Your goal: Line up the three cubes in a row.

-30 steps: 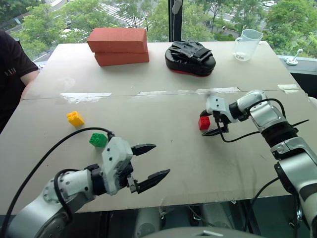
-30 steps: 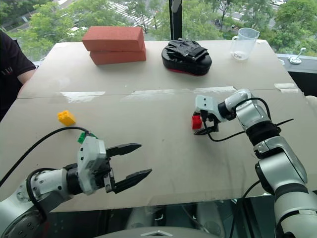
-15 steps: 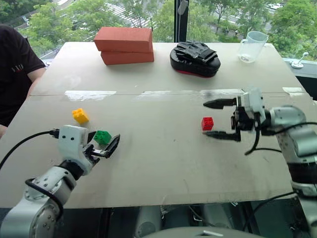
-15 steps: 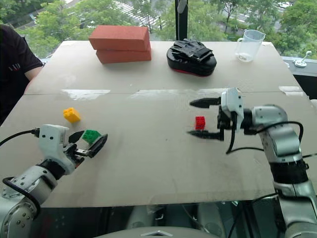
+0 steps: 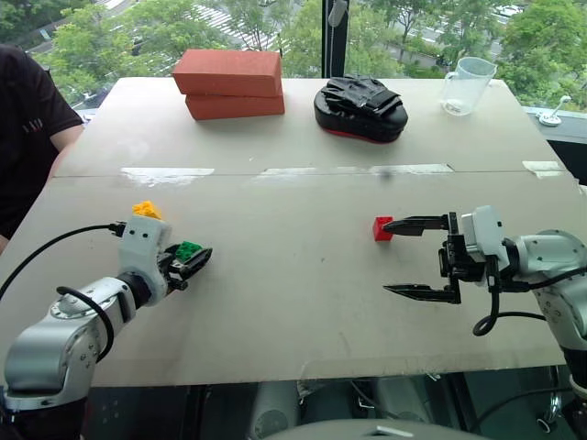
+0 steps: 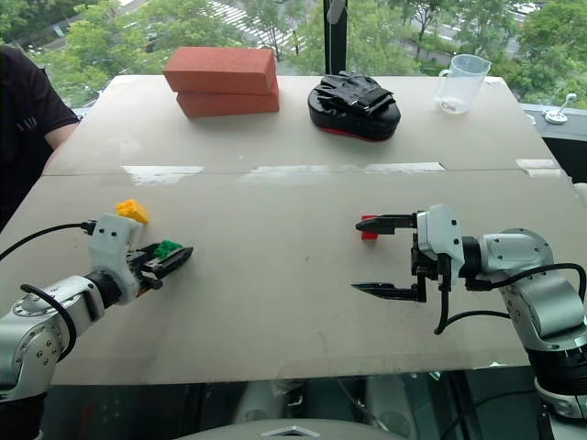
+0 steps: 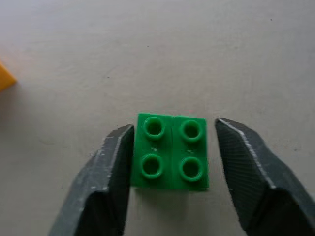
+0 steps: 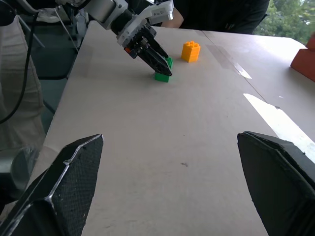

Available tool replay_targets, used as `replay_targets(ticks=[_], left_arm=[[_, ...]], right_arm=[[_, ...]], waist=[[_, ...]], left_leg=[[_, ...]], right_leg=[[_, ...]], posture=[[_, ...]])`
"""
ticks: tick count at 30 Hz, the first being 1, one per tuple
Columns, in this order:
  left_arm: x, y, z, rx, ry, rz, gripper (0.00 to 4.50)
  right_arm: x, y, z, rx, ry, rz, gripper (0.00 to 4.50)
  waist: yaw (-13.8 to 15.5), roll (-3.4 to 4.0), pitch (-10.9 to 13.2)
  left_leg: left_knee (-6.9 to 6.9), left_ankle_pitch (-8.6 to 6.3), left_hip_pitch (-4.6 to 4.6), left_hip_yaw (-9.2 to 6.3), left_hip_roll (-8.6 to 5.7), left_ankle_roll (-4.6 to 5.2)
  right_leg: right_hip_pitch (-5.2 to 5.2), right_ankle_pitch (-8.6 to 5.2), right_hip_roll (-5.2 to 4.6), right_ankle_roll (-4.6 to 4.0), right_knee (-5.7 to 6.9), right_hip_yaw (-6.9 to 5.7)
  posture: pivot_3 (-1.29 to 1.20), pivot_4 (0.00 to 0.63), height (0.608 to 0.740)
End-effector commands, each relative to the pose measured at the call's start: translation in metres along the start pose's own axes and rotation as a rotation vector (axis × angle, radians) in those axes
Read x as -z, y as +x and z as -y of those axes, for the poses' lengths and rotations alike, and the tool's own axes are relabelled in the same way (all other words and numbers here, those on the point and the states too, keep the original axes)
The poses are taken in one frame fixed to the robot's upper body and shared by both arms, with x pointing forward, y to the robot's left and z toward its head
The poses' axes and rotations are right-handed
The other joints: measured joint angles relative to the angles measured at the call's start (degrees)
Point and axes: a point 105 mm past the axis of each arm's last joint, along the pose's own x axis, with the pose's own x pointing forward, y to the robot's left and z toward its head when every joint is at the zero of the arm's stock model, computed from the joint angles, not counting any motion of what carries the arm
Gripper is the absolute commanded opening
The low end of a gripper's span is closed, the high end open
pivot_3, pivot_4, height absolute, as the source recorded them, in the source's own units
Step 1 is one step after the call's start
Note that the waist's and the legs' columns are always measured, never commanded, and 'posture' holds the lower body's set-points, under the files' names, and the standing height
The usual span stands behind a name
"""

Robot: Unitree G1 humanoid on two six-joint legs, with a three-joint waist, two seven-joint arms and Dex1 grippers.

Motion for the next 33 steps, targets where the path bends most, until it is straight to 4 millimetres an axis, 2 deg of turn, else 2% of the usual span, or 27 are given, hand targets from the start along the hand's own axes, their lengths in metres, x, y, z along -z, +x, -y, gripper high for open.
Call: replay_targets(ticks=[1,3,5,8,10,11,15,17,20,23,28,33], left_arm=[[-0.006,-0.001,-0.002,0.021,0.049,0.008,1.28],[-0.011,0.001,0.002,0.061,0.072,0.032,1.28],[-0.027,0.002,0.013,0.153,0.102,0.102,1.28],[-0.060,0.000,0.050,0.436,0.122,0.217,1.28],[-0.072,-0.001,0.077,0.654,0.207,0.233,1.28],[-0.074,0.001,0.084,0.715,0.253,0.226,1.28],[-0.080,0.030,0.109,0.898,0.428,0.173,1.28],[-0.080,0.041,0.114,0.945,0.471,0.149,1.28],[-0.082,0.070,0.124,0.991,0.572,0.111,1.28],[-0.083,0.089,0.132,1.022,0.628,0.093,1.28],[-0.090,0.102,0.147,1.079,0.662,0.112,1.28],[-0.091,0.110,0.157,1.112,0.713,0.104,1.28]], right_arm=[[-0.014,-0.004,0.000,0.034,-0.054,0.013,4.50],[-0.013,-0.005,0.000,0.051,-0.054,0.007,4.50],[-0.014,-0.007,0.000,0.077,-0.057,0.004,4.50],[-0.014,-0.011,-0.001,0.123,-0.035,0.013,4.50],[-0.015,-0.014,-0.001,0.169,-0.014,0.017,4.50],[-0.016,-0.015,0.000,0.186,-0.011,0.018,4.50],[-0.008,-0.024,0.001,0.249,0.014,-0.027,4.50],[-0.005,-0.027,0.001,0.268,0.031,-0.045,4.50],[0.004,-0.035,-0.002,0.310,0.066,-0.078,4.50],[0.009,-0.039,-0.010,0.315,0.104,-0.107,4.50],[0.007,-0.042,-0.011,0.354,0.097,-0.119,4.50],[0.007,-0.044,-0.010,0.377,0.100,-0.124,4.50]], waist=[[0.0,0.01,0.0],[0.0,0.01,0.0],[0.1,-0.01,0.0],[0.5,-0.05,0.0],[0.9,-0.06,0.0],[0.9,-0.06,0.0],[0.9,-0.03,0.0],[0.7,-0.05,0.0],[0.7,-0.09,0.1],[0.9,-0.10,0.1],[0.3,-0.12,0.1],[0.2,-0.15,0.1]], left_leg=[[0.00,-0.01,0.00,0.00,0.00,-0.01],[0.00,-0.02,0.00,0.00,0.00,-0.03],[0.00,-0.04,0.00,0.00,0.00,-0.06],[0.04,-0.05,-0.05,-0.06,-0.01,-0.09],[0.10,-0.05,-0.12,-0.15,-0.06,-0.10],[0.12,-0.05,-0.12,-0.15,-0.06,-0.10],[0.12,0.10,-0.11,-0.09,-0.20,0.18],[0.10,0.11,-0.11,-0.08,-0.28,0.19],[0.12,0.11,-0.19,-0.12,-0.37,0.20],[0.20,0.12,-0.37,-0.24,-0.40,0.21],[0.36,0.12,-0.79,-0.39,-0.39,0.21],[0.37,0.12,-0.79,-0.44,-0.40,0.22]], right_leg=[[-0.01,0.00,0.00,0.00,0.00,0.00],[-0.01,0.00,-0.01,0.00,0.00,0.00],[-0.01,0.00,-0.02,0.00,-0.01,0.00],[-0.05,-0.01,-0.08,0.01,-0.02,-0.11],[-0.03,0.00,-0.12,0.01,-0.03,-0.26],[-0.03,0.00,-0.12,0.01,-0.03,-0.26],[0.05,0.01,0.07,0.02,-0.03,-0.29],[0.04,0.00,0.15,0.03,-0.02,-0.30],[0.01,0.03,0.26,0.09,-0.02,-0.35],[-0.04,0.11,0.32,0.24,-0.04,-0.48],[-0.30,0.14,0.36,0.29,-0.04,-0.56],[-0.31,0.14,0.36,0.31,-0.02,-0.62]], posture=[[0.00,0.150,0.740],[0.00,0.150,0.740],[0.00,0.150,0.740],[0.00,0.150,0.740],[0.00,0.150,0.740],[0.00,0.150,0.740],[0.00,0.150,0.740],[0.00,0.150,0.740],[0.00,0.150,0.740],[0.00,0.150,0.740],[0.00,0.150,0.740],[0.00,0.150,0.740]])
